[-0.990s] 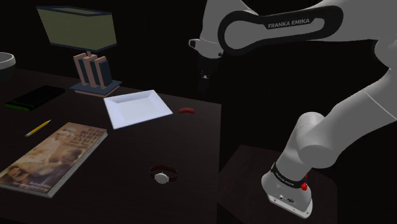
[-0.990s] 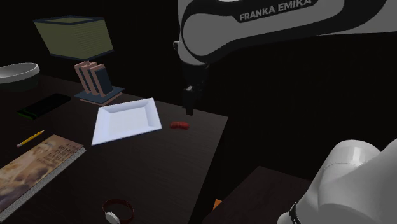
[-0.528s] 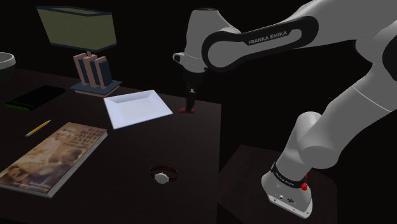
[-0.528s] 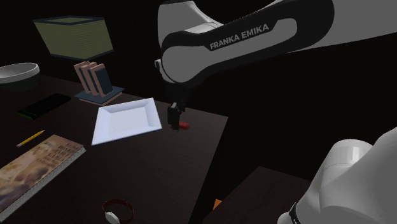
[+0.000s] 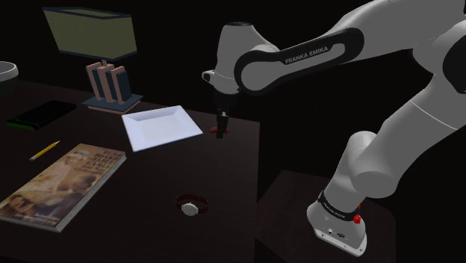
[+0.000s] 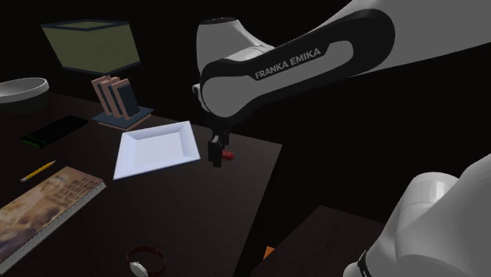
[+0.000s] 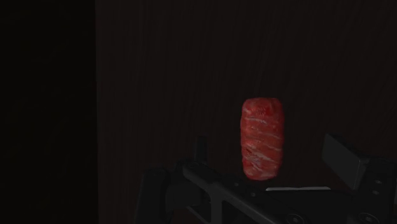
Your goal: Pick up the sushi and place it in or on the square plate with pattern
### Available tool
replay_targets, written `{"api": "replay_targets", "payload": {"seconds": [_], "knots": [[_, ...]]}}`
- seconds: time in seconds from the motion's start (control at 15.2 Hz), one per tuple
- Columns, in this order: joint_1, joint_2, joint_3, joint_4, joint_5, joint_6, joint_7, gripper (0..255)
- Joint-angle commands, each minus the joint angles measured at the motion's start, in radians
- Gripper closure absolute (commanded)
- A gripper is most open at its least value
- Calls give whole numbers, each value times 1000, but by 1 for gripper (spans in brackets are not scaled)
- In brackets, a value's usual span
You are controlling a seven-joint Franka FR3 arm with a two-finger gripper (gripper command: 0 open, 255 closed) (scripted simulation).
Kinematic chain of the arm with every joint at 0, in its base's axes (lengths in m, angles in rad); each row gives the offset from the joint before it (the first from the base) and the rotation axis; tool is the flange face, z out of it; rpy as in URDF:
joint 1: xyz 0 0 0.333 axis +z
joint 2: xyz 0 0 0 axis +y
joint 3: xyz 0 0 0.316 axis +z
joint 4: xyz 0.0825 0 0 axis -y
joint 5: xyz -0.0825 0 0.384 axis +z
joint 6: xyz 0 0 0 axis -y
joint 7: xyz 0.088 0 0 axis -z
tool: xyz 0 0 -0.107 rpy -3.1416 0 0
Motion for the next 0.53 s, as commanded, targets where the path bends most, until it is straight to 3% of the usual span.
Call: {"api": "replay_targets", "payload": {"seconds": [0.0,0.26,0.33,0.46], "knots": [[0,1,0,-1,0,2,1,0],[0,0,0,-1,0,1,0,0],[0,0,0,-1,0,1,0,255],[0,0,0,-1,0,1,0,255]]}}
